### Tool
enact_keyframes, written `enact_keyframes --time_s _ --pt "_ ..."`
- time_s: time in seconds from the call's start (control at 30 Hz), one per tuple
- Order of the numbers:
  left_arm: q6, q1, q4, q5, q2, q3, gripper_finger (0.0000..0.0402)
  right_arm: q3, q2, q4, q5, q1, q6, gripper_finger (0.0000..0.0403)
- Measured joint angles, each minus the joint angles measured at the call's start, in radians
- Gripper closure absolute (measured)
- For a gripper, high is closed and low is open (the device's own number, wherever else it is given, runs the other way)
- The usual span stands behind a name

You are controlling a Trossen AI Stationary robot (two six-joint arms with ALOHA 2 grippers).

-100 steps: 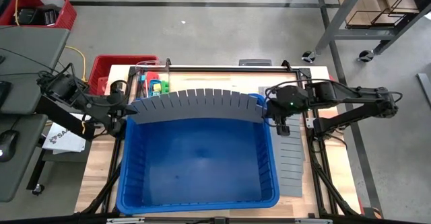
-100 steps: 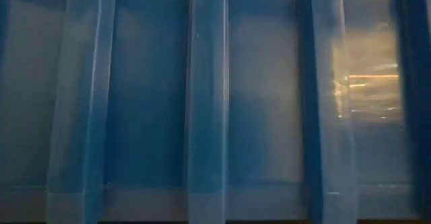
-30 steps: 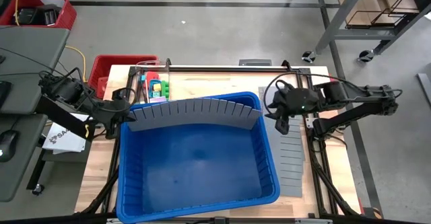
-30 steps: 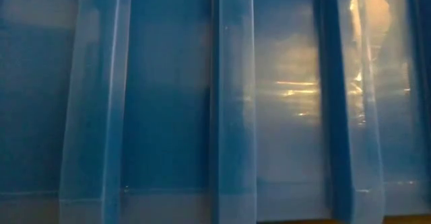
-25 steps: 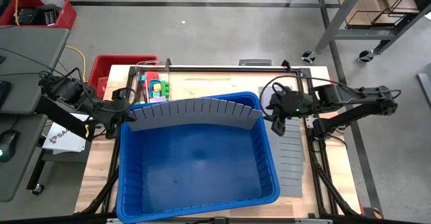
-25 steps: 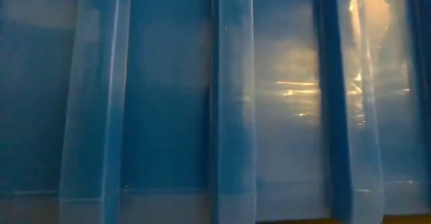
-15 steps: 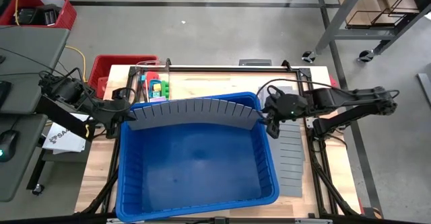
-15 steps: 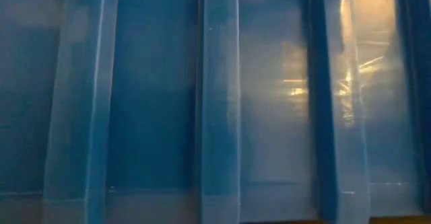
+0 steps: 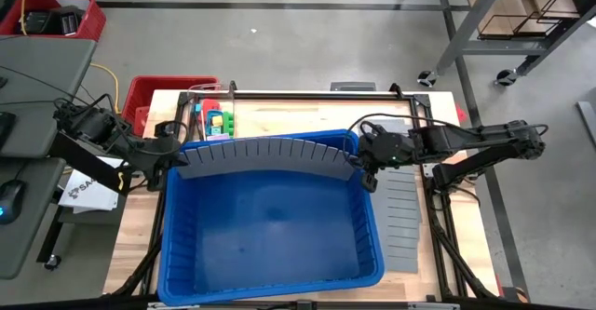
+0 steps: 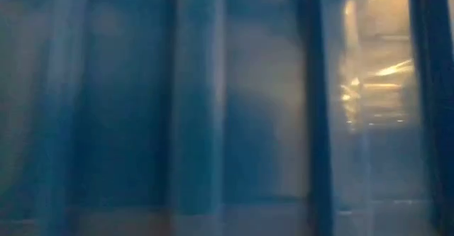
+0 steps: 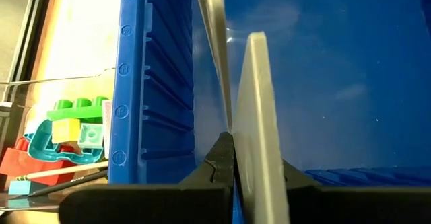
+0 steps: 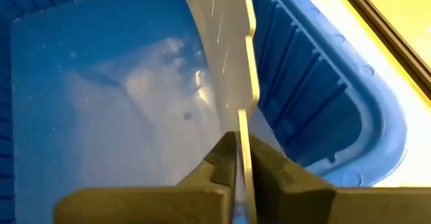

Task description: Sort blocks

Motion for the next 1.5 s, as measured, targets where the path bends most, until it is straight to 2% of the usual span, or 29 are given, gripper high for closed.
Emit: enact_keyframes --time_s 0.1,0.63,1.03,1.13,1.33,1.5 --pt "0.0 0.0 0.0 -0.009 0.0 0.0 0.0401 0.012 -0.001 -0.004 0.0 0.001 -0.011 0.0399" --pt "-0.027 0.0 0.001 -0.047 -0.001 0.001 0.0401 0.16 -0.002 -0.005 -0.014 0.0 -0.068 0.0402" --pt "-0.037 0.0 -0.004 -0.048 -0.001 0.0 0.0401 0.164 -0.002 0.232 -0.117 -0.001 -0.249 0.0402" --pt "-0.04 0.0 -0.003 -0.048 -0.001 0.0 0.0401 0.165 0.002 0.276 -0.108 -0.001 -0.293 0.0402" --pt "-0.038 0.0 -0.001 -0.059 -0.001 0.0 0.0401 0.165 0.032 0.26 -0.005 -0.027 -0.379 0.0403" --pt "-0.038 0.0 -0.007 -0.06 -0.001 0.0 0.0401 0.166 0.068 0.268 -0.039 -0.08 -0.428 0.0403"
